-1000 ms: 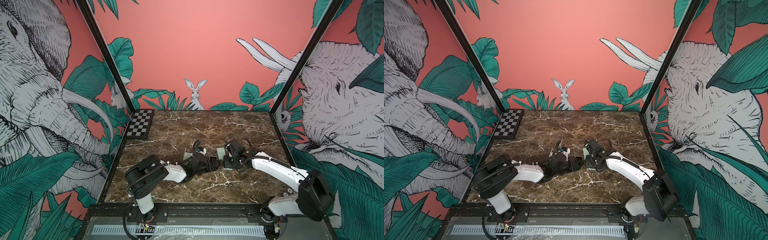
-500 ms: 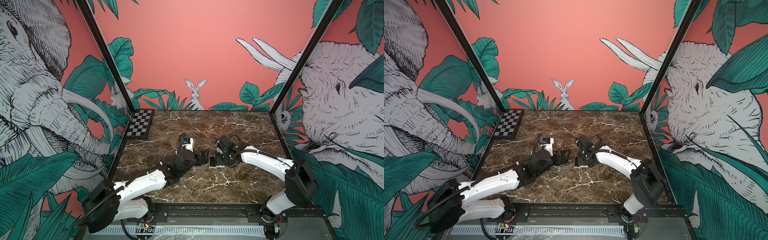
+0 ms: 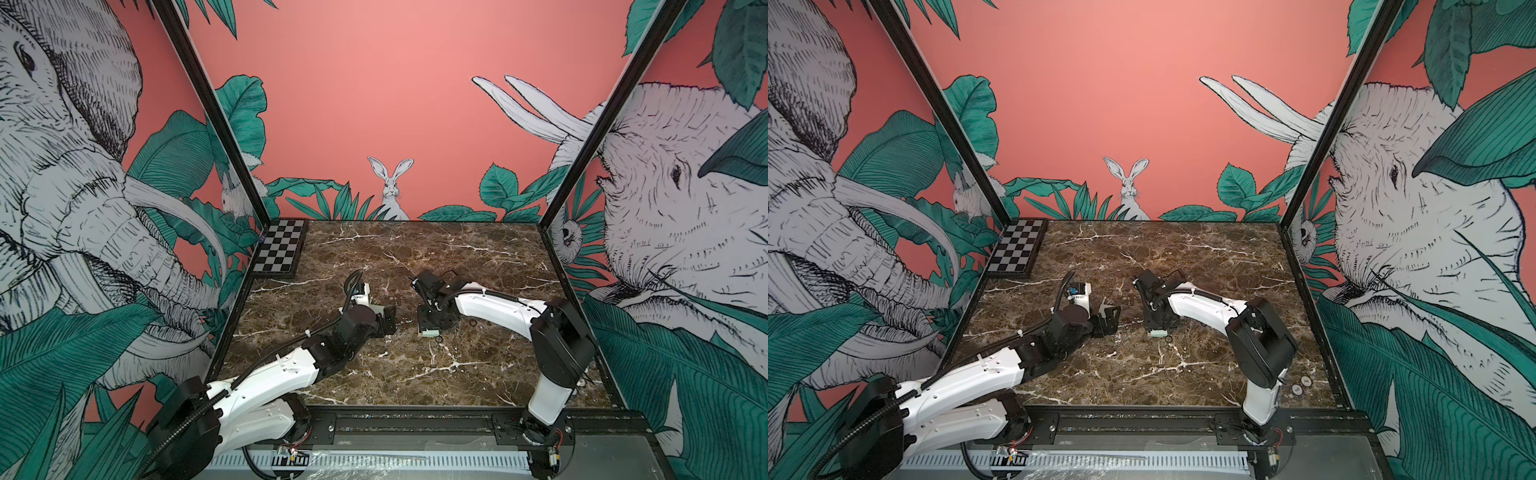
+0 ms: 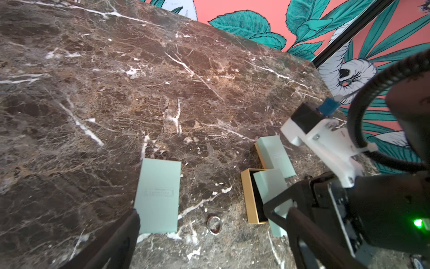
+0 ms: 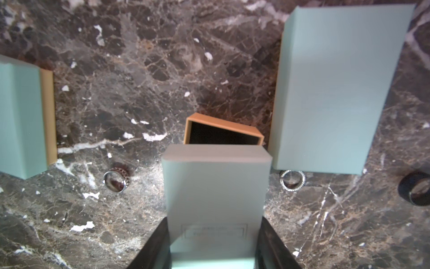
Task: Take the rings out of the lift-off lid box
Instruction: Close the lid on the jewelry box.
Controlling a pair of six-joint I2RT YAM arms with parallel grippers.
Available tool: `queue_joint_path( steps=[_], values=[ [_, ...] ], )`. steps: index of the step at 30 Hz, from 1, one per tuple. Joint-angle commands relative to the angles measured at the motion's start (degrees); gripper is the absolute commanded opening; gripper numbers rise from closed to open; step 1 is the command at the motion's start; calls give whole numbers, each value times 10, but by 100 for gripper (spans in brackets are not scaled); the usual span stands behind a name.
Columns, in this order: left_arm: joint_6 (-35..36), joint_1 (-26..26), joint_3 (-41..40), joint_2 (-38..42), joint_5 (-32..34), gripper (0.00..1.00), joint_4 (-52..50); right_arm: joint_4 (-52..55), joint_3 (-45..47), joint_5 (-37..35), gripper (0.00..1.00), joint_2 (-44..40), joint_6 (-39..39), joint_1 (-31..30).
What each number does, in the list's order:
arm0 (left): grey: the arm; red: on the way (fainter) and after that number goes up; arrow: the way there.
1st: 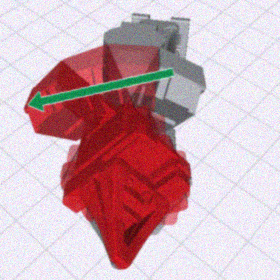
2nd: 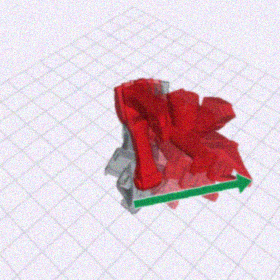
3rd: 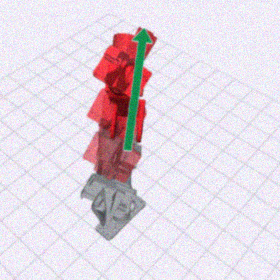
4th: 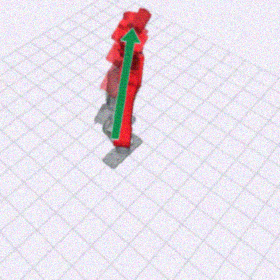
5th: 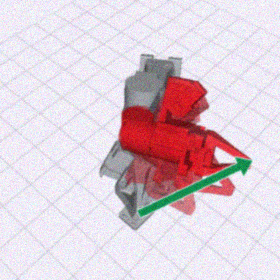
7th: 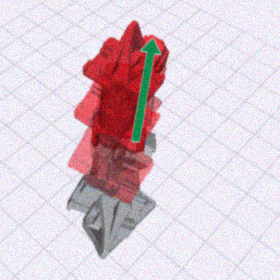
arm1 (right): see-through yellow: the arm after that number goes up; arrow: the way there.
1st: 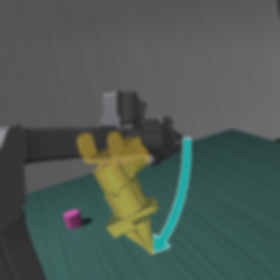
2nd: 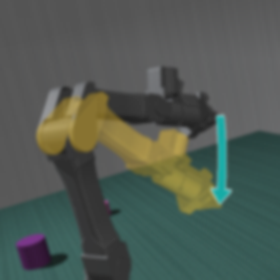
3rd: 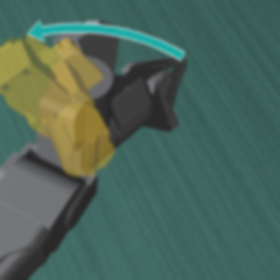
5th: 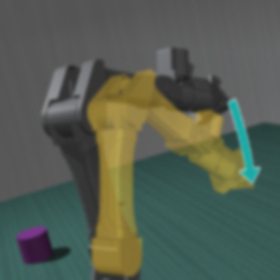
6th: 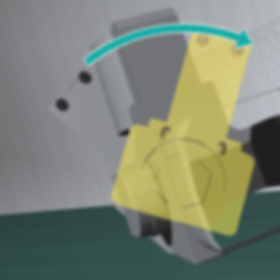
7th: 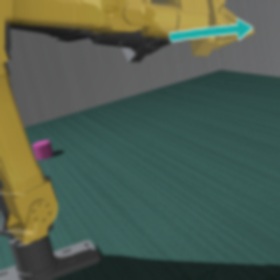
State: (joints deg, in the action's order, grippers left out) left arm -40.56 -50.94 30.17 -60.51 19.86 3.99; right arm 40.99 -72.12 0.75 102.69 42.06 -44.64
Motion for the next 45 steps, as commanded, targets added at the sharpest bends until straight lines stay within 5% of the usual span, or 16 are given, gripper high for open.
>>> queue_joint_path(
  steps=[1, 17, 45],
  values=[
    [6, 3, -11, 12, 14, 99, -10, 19, -19, -16, 23, 10, 21, -4],
    [-11, 3, -28, 0, 4, 99, 14, 56, -65, -46, 12, 47, 87, -20],
    [-22, 3, -41, -4, -4, 99, 27, 110, -109, -86, 13, 81, 125, -31]
  ],
)
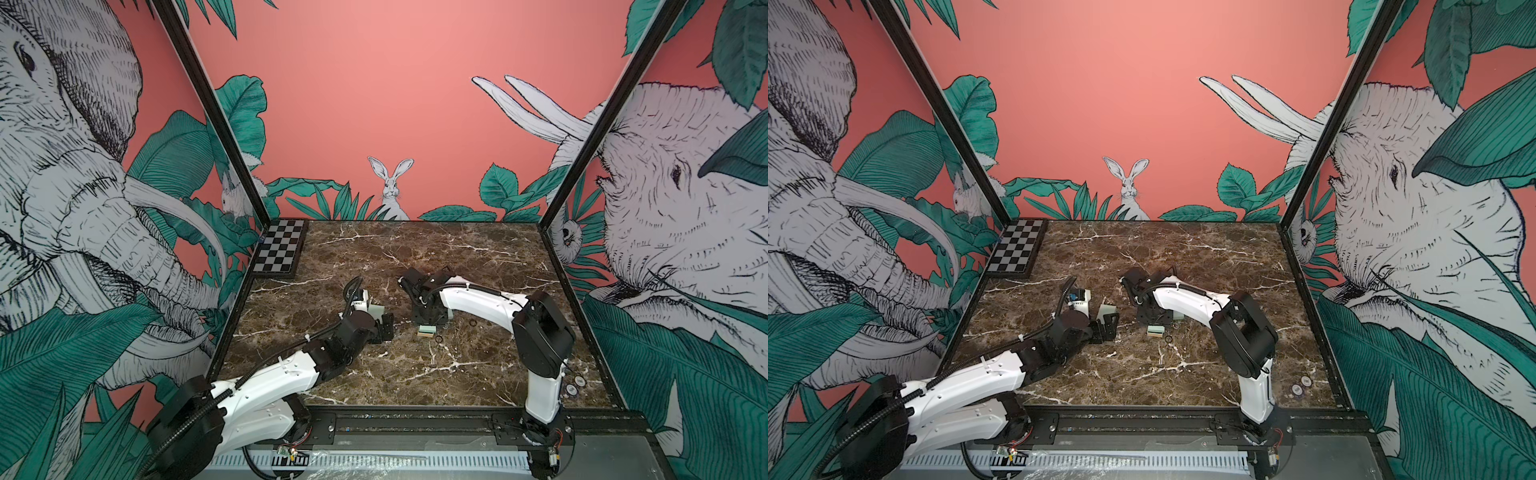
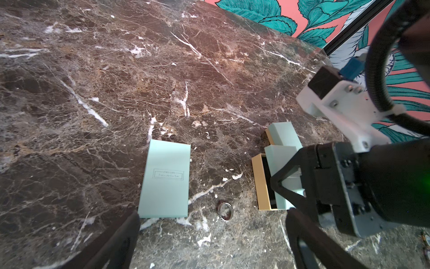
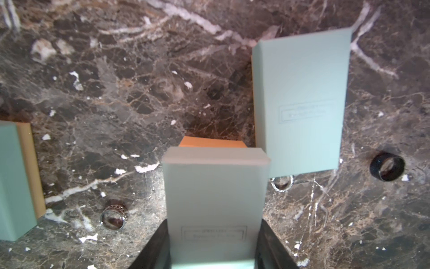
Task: Take the rings out of the lift-off lid box
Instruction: Close the lid on the jewelry box.
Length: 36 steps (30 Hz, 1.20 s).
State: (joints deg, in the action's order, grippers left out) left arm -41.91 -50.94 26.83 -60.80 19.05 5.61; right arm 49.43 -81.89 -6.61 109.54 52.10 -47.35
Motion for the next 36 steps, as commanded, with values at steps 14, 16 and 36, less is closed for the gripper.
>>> queue_joint_path(
  steps=[14, 16, 36],
  values=[
    [-12, 3, -9, -4, -1, 99, 15, 4, -5, 15, 13, 27, 45, -2],
    [-14, 3, -11, -5, -1, 99, 16, 6, -7, 16, 13, 30, 48, -2],
    [-29, 3, -15, -23, -20, 99, 35, 38, -35, 17, 31, 48, 45, -1]
  ],
)
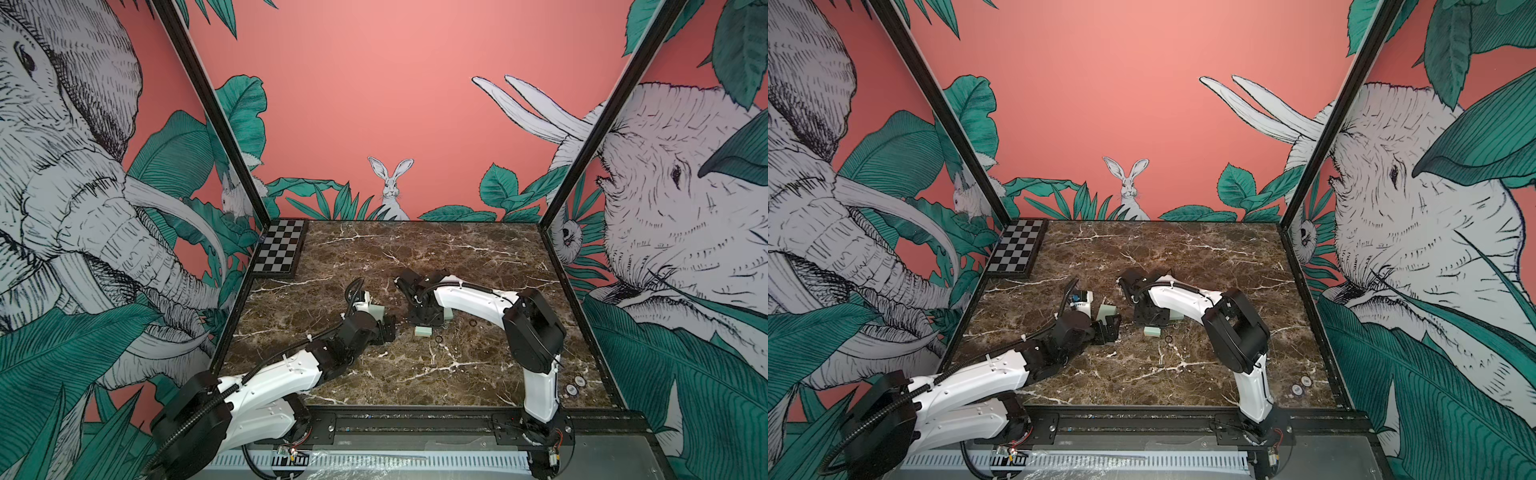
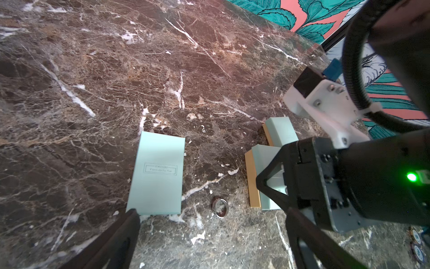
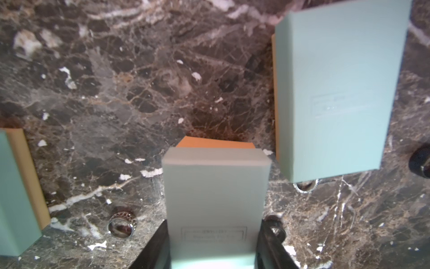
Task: Take the rings out of the lift-off lid box
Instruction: Close the lid on the jewelry box.
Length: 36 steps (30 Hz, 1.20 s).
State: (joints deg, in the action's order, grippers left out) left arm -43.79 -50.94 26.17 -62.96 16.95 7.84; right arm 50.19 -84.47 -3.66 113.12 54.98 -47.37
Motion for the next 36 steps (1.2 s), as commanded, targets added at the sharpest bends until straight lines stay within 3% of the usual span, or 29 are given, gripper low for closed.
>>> queue_joint_path(
  steps=[1, 13, 20, 25, 36],
  values=[
    [-10, 3, -9, -2, -1, 99, 15, 34, -11, -18, 33, 12, 12, -2],
    [-14, 3, -6, -11, -11, 99, 22, 21, -9, -3, 50, 9, -4, -3],
    [-14, 3, -8, -11, -13, 99, 24, 22, -12, -1, 53, 11, -4, -3],
    [-15, 3, -9, -12, -15, 99, 25, 25, -14, -1, 62, 13, -4, -3],
    [-15, 3, -9, -9, -17, 99, 27, 58, -28, -41, 63, -12, -10, -6]
  ],
)
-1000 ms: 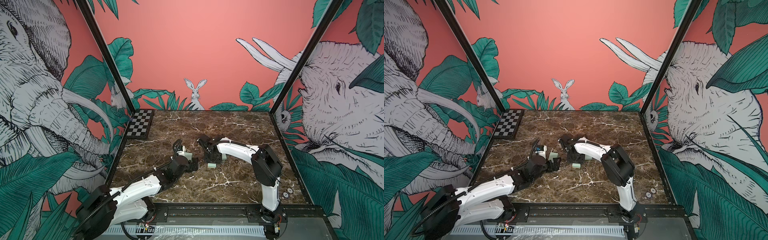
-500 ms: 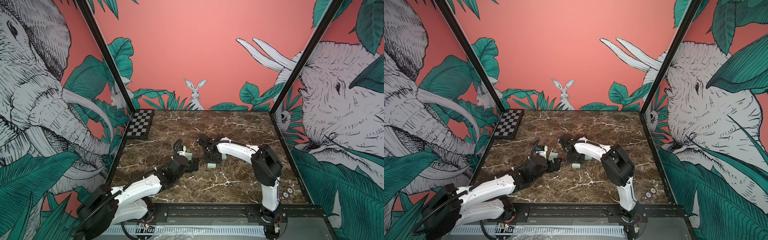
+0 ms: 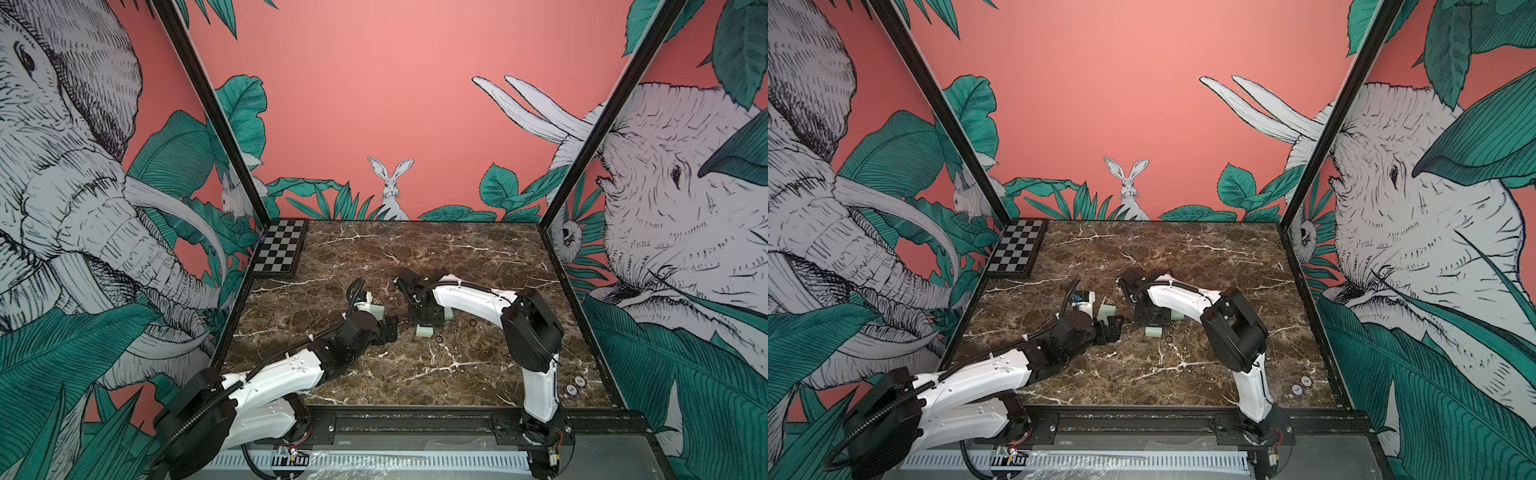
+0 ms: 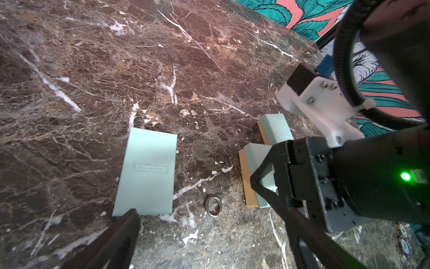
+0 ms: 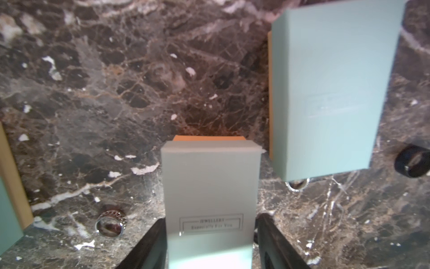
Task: Take the rings out of the lift-off lid box
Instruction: Close the lid on the jewelry box.
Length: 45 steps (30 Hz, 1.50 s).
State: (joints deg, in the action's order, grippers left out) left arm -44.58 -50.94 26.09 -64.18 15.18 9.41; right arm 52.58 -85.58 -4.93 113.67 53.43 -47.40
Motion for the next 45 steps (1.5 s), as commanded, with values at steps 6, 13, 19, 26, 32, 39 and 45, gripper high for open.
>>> queue_joint_path(
  steps=[6, 13, 19, 26, 32, 39, 45],
  values=[
    [-7, 3, -10, 8, 6, 99, 6, 38, -17, -31, 62, -61, -18, -9],
    [-4, 3, -12, 11, 11, 99, 3, -37, 53, 25, 53, -121, -57, -6],
    [-7, 3, -10, 4, 6, 99, 7, -47, 55, 61, 20, -81, -68, -4],
    [-5, 3, -15, 18, 16, 99, -11, -77, 79, 37, 18, -66, -68, 4],
    [-9, 3, -21, 20, 20, 99, -9, -105, 100, 49, 16, -44, -66, 12],
    [-12, 3, -26, 19, 27, 99, -13, -104, 113, 36, 18, -55, -81, 13],
    [34, 11, 9, 61, 76, 99, -104, -111, 85, 23, 60, -112, -122, 10]
  ],
)
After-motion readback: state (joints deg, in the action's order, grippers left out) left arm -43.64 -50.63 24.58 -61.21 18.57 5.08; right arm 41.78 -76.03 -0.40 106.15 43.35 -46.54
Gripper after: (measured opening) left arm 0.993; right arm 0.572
